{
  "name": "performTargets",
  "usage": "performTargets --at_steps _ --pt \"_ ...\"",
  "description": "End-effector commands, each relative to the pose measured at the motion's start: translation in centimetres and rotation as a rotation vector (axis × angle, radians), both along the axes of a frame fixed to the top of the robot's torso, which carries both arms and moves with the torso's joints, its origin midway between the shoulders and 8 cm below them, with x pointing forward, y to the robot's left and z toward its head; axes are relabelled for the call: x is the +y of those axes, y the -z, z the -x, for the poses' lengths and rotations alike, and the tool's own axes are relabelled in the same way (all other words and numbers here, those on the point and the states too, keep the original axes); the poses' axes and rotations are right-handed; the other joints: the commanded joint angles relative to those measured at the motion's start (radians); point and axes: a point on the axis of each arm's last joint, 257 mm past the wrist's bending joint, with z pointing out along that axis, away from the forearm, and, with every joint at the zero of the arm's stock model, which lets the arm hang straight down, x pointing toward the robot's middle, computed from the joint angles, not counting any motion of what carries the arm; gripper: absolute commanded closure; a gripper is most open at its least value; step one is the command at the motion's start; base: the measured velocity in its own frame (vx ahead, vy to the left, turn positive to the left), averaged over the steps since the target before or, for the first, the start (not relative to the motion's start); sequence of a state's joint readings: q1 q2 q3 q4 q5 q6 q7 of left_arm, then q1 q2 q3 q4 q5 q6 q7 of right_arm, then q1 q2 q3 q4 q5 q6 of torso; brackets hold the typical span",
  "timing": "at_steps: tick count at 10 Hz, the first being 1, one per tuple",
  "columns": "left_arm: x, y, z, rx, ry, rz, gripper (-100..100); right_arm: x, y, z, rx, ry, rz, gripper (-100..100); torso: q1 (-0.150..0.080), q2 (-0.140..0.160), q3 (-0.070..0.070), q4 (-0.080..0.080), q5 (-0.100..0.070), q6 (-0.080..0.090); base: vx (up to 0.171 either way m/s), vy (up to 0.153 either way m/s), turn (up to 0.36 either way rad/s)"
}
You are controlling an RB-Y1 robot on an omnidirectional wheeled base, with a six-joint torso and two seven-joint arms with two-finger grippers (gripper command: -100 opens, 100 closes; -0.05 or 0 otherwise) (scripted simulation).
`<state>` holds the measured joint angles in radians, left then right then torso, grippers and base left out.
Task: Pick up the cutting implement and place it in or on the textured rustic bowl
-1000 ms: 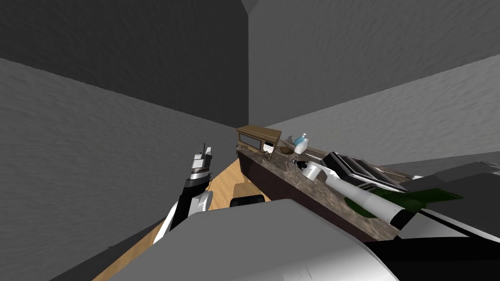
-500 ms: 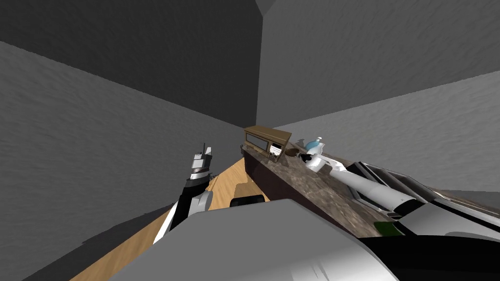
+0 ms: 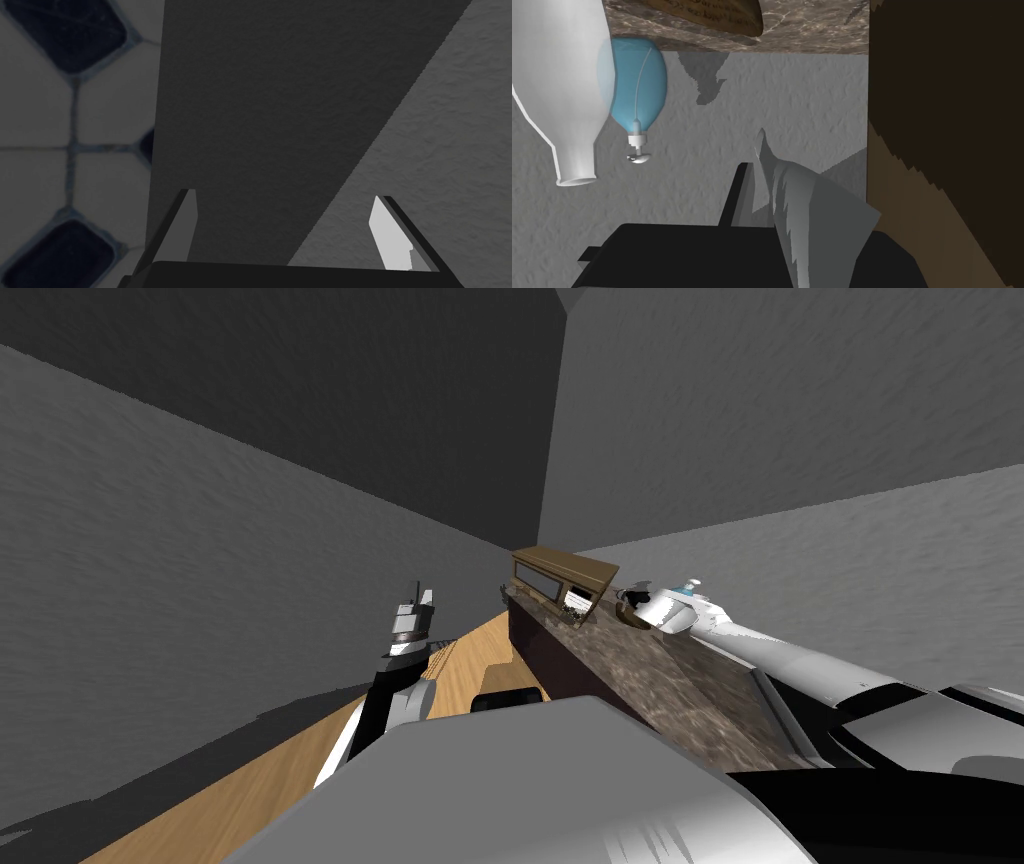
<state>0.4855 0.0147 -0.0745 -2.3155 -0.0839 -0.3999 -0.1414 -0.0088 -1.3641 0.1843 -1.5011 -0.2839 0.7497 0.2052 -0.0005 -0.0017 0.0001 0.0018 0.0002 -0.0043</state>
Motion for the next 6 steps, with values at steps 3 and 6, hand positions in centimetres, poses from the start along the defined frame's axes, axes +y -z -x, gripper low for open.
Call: performTargets --at_steps 3,6 --pt "0.0 0.0 0.0 0.000 0.000 0.000 0 -1.3 -1.0 0.8 0.005 0.066 -0.031 100 -0.002 0.000 0.000 -0.001 -0.002 0.002 0.033 -0.051 0.081" --pt "0.0 0.0 0.0 0.000 0.000 0.000 0 -1.7 -0.3 1.9 0.023 0.111 -0.068 100 -0.001 0.003 0.001 0.000 -0.002 0.003 0.003 -0.017 0.010"
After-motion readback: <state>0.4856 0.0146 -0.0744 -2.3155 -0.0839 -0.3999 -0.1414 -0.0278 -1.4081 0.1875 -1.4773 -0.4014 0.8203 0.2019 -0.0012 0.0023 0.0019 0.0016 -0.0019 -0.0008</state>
